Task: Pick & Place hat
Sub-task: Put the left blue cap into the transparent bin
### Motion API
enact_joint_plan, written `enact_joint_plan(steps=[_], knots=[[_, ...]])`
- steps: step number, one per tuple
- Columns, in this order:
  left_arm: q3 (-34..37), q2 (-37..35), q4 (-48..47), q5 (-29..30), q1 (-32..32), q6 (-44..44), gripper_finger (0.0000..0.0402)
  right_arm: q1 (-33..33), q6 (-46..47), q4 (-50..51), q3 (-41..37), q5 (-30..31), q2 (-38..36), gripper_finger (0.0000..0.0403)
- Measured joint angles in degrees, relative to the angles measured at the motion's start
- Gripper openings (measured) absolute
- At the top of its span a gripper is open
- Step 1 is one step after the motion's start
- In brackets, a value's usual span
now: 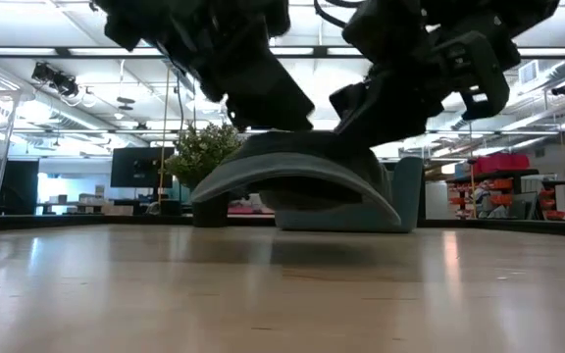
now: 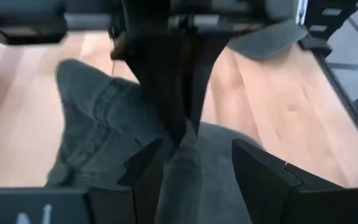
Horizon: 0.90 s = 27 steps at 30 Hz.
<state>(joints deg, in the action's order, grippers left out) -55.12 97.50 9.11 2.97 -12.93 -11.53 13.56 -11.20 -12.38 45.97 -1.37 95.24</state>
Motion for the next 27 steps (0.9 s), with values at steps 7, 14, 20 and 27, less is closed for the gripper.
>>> enact_joint_plan(steps=[7,14,20,27], knots=[[0.0,1.0,-1.8,-0.4,-0.1,-1.5,0.0193,0.0,-1.9,3.0,2.3,0.5,0.0,0.0007],[0.0,1.0,-4.6,-0.4,-0.1,-2.8,0.0148,0.0,-3.0,2.2,2.3,0.9,0.0,0.0007],[0.0,0.9,-5.4,-0.7,-0.1,-2.8,0.0046,0.0,-2.9,2.1,2.4,1.2,0.0,0.0029],[0.0,0.2,-8.4,-0.4,-0.3,-6.1,0.0013,0.6,-1.1,5.0,2.5,8.0,-0.7,0.0109]])
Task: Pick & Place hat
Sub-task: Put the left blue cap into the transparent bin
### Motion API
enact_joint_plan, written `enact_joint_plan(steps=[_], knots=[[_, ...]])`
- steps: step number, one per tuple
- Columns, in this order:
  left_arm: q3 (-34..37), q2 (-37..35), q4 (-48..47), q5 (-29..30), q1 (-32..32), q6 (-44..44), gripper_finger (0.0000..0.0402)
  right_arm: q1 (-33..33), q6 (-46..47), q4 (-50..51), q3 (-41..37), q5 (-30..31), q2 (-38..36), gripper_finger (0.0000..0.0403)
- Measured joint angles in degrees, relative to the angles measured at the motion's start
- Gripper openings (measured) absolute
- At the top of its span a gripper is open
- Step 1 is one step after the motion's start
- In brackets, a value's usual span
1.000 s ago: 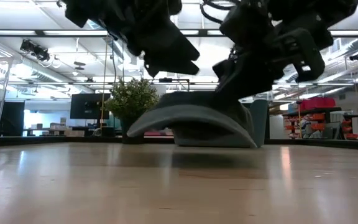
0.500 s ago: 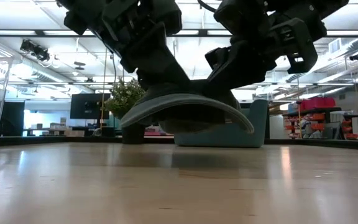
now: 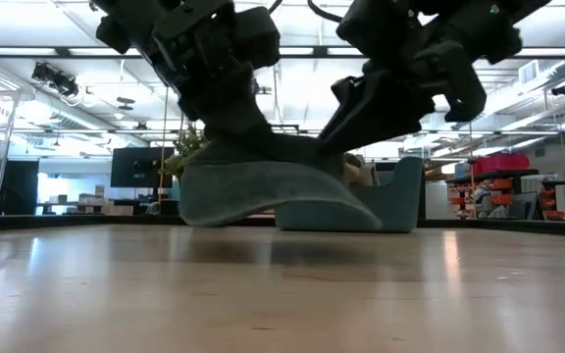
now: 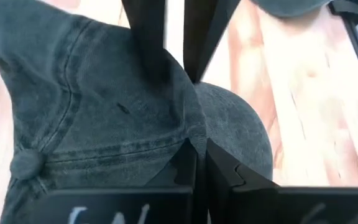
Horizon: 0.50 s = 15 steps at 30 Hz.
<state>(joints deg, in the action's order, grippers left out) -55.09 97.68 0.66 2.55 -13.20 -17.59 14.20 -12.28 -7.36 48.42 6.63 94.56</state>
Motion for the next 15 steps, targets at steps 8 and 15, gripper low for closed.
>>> enact_joint_plan(steps=[8,15], knots=[[-5.2,-9.8,-18.9,-0.1,-2.4,1.9,0.0009,3.6,0.2,5.9,0.0,7.9,-4.6,0.0172],[-15.9,-21.2,-37.3,1.9,-8.4,6.1,0.0006,5.5,2.7,6.1,0.0,7.9,-5.5,0.0176]])
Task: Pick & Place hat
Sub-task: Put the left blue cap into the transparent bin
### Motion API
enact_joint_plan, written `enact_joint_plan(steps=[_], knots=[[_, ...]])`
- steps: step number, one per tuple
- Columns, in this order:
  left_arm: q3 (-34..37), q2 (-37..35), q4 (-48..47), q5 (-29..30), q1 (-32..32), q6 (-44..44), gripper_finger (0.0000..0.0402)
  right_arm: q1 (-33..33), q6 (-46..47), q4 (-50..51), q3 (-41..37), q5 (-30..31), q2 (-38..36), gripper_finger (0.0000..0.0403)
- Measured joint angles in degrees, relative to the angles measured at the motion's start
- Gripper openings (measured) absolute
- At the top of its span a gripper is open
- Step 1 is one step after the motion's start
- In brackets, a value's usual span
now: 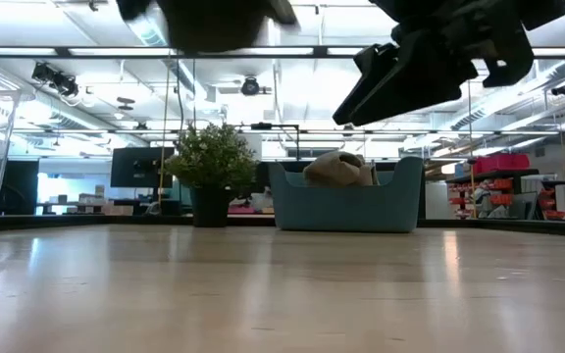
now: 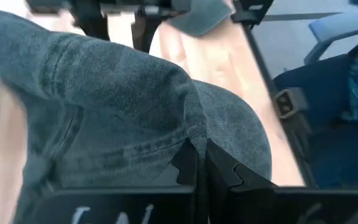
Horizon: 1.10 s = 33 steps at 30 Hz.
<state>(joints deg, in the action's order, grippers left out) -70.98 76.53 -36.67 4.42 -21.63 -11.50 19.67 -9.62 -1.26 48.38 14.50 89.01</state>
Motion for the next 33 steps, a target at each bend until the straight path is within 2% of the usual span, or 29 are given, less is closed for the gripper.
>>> enact_joint_plan(steps=[4,8,11,17,22,24,28,33], knots=[[-4.2,-5.2,-10.2,2.8,-5.4,-4.3,0.0007,0.1,0.1,1.8,0.0,0.0,0.0,0.0171],[-4.7,-9.2,-19.6,3.0,-12.2,-16.3,0.0006,0.1,0.1,1.9,0.0,0.0,0.0,0.0165],[-4.2,-10.7,-23.1,7.4,-18.5,-23.2,0.0006,0.1,0.1,2.0,0.0,0.0,0.0,0.0162],[-1.6,-11.4,-23.1,12.8,-31.2,-27.7,0.0006,0.1,1.6,2.0,0.0,0.0,0.0,0.0159],[2.6,-11.3,-23.4,27.6,-41.8,-30.7,0.0006,0.1,1.8,1.9,0.0,0.0,0.1,0.0159],[4.8,-11.3,-23.8,29.7,-45.2,-36.9,0.0006,0.1,2.0,1.8,0.0,0.0,0.1,0.0159],[9.3,-11.3,-24.6,30.2,-50.1,-53.0,0.0006,0.0,1.6,1.8,0.0,-0.2,0.1,0.0159],[13.3,-11.3,-24.1,31.0,-54.1,-66.7,0.0006,-0.1,1.2,1.0,0.0,-0.4,0.1,0.0159]])
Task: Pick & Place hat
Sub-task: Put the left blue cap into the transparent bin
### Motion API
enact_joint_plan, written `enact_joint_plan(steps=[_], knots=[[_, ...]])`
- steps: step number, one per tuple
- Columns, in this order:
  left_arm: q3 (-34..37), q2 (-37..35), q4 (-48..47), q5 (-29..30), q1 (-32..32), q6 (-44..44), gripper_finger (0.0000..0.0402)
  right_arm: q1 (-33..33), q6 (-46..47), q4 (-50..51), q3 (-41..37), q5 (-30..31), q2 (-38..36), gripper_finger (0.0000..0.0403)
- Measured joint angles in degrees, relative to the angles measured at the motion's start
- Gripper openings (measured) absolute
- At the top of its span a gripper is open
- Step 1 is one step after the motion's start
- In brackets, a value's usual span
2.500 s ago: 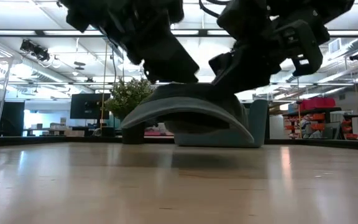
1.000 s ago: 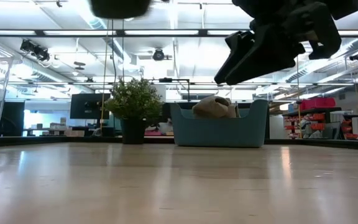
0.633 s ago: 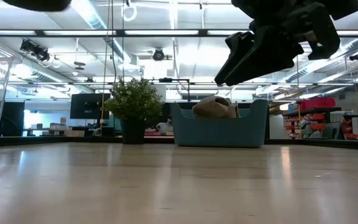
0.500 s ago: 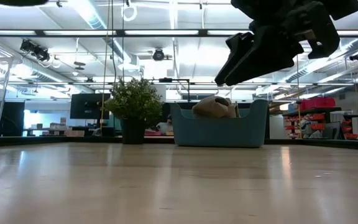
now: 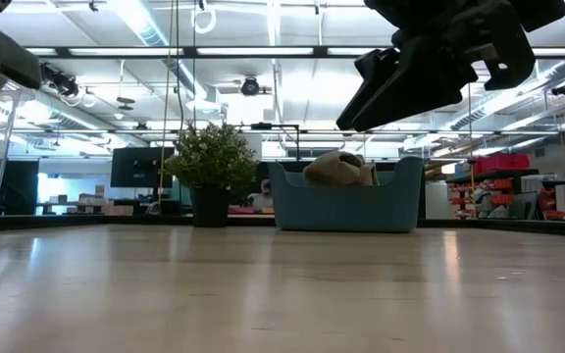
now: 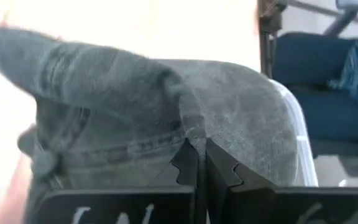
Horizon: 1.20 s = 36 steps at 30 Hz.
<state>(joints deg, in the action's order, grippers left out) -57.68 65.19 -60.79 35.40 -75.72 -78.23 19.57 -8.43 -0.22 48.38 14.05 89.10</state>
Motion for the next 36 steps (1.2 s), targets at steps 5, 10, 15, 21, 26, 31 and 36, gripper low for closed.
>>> enact_joint_plan(steps=[5,10,15,21,26,31,36], knots=[[4.3,0.0,-0.1,-1.1,-0.5,-8.5,0.0029,0.0,-0.5,-0.1,0.0,0.0,0.0,0.0159],[8.2,-0.1,-0.2,-1.6,0.1,-19.5,0.0062,0.0,-1.5,-0.7,0.0,0.0,0.0,0.0159],[8.8,-0.1,-0.3,-1.7,0.1,-26.5,0.0100,0.0,-4.3,-4.7,0.0,0.0,0.0,0.0159],[4.0,0.1,-0.8,-3.0,0.1,-24.5,0.0136,0.0,-8.5,-10.4,0.0,0.0,0.0,0.0159],[-3.5,0.0,-0.8,-2.5,0.2,-25.5,0.0138,0.0,-11.2,-10.8,0.0,0.0,0.0,0.0159],[-9.1,0.0,-5.1,3.7,2.5,-26.0,0.0115,0.0,-12.0,-11.3,0.0,-0.1,0.0,0.0159],[-8.5,0.0,-9.4,9.4,11.7,-15.3,0.0078,0.0,-13.3,-12.4,0.0,-0.1,0.0,0.0159]])
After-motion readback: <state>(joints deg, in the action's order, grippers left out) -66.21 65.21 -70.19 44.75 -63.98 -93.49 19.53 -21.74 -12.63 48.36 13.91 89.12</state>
